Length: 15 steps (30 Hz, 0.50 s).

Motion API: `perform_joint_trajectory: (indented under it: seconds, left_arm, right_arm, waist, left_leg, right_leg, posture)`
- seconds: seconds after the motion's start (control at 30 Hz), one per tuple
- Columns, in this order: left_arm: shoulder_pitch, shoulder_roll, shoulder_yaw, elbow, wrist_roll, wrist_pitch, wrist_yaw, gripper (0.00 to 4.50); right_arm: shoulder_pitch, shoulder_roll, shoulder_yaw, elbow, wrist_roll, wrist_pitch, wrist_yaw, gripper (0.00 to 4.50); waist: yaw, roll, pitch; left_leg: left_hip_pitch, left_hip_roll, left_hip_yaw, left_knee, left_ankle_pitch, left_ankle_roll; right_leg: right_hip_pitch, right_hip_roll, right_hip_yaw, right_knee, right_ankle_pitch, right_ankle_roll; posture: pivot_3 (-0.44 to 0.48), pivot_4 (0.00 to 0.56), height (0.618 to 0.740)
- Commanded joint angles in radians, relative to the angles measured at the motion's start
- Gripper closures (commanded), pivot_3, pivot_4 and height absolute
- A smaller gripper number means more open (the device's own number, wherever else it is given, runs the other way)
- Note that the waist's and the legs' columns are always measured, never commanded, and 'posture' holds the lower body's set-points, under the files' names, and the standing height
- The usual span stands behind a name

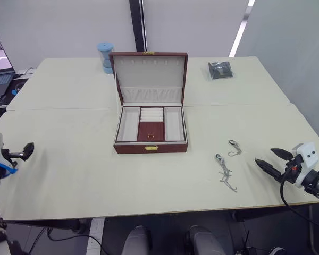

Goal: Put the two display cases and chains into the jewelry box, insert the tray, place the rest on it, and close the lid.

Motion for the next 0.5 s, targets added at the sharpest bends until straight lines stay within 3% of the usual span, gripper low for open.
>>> perform_joint_trajectory:
  seconds: [0.03,0.23,0.37,0.5]
  left_arm:
    - [0.060,-0.032,0.051,-0.206,-0.030,0.061,0.066,0.00]
    - [0.144,-0.097,0.075,-0.388,-0.047,0.138,0.118,0.00]
    - [0.269,-0.171,0.121,-0.623,-0.073,0.201,0.159,0.00]
    - [0.237,-0.181,0.119,-0.735,-0.099,0.372,0.235,0.00]
  right_arm:
    - [-0.023,-0.007,-0.001,-0.010,0.014,-0.014,-0.003,0.01]
    - [-0.044,-0.001,0.008,0.005,0.016,-0.022,-0.004,0.01]
    - [-0.066,0.006,0.013,0.022,0.016,-0.030,-0.013,0.01]
    - [-0.069,0.009,0.020,0.015,0.021,-0.026,-0.012,0.01]
  waist:
    - [0.004,0.000,0.000]
    - [0.008,0.000,0.000]
    - [0.004,0.000,-0.001]
    - [0.008,-0.001,-0.001]
  left_leg:
    - [0.000,0.000,0.000,0.000,0.000,0.000]
    - [0.000,-0.002,-0.002,0.002,0.000,0.000]
    - [0.000,-0.002,-0.001,0.002,0.000,0.000]
    - [0.000,-0.002,-0.004,0.002,0.000,0.000]
  right_leg:
    - [0.000,0.000,0.000,0.000,0.000,0.000]
    - [0.002,-0.001,-0.001,0.001,0.000,0.000]
    - [0.002,-0.002,0.001,0.000,0.000,0.000]
    - [0.002,0.000,-0.001,0.001,0.000,0.000]
  posture:
    - [0.000,0.150,0.740]
    - [0.000,0.150,0.740]
    - [0.000,0.150,0.740]
    - [0.000,0.150,0.740]
